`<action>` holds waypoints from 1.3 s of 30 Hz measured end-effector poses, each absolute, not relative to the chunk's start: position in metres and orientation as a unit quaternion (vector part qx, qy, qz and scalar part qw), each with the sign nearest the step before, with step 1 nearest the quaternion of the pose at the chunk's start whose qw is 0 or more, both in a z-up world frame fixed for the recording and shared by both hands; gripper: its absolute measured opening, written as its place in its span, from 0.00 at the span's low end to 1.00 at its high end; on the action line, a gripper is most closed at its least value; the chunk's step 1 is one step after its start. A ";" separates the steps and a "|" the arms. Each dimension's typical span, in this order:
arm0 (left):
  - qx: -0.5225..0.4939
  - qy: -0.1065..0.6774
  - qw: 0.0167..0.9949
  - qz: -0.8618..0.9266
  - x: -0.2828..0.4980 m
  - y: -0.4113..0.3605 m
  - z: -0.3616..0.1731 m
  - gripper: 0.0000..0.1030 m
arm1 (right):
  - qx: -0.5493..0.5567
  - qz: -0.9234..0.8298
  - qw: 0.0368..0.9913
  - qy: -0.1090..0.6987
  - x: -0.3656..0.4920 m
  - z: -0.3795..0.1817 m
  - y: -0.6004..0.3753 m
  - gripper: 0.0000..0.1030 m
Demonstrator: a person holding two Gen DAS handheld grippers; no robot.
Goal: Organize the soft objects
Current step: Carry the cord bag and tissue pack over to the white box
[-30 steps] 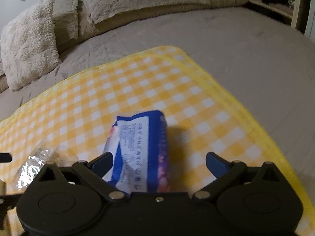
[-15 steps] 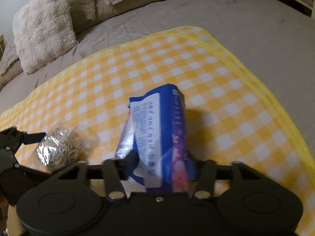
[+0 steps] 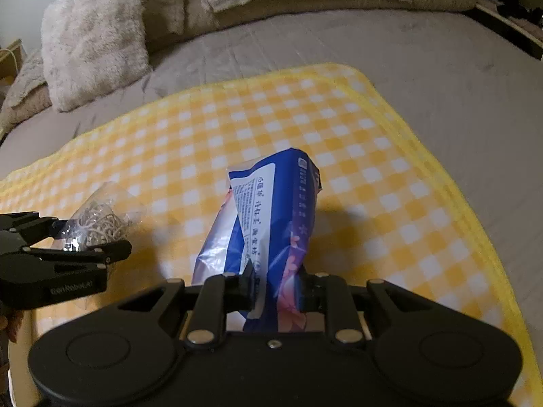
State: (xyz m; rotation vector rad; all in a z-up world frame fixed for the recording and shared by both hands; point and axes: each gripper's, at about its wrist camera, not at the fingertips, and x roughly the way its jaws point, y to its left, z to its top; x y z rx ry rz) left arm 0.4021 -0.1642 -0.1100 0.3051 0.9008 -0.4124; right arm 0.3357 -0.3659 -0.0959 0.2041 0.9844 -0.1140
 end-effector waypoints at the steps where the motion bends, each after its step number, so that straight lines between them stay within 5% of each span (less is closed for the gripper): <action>1: 0.141 0.427 0.872 -0.193 0.400 -0.162 -0.104 0.57 | 0.097 -0.054 0.877 0.467 0.334 -0.092 -0.364 0.20; 20: 0.074 0.357 0.922 -0.129 0.337 -0.092 -0.005 0.57 | 0.122 -0.028 0.929 0.349 0.283 -0.008 -0.332 0.20; 39: 0.026 0.344 0.936 -0.064 0.288 -0.011 0.022 0.58 | 0.098 0.047 0.938 0.331 0.262 0.018 -0.262 0.21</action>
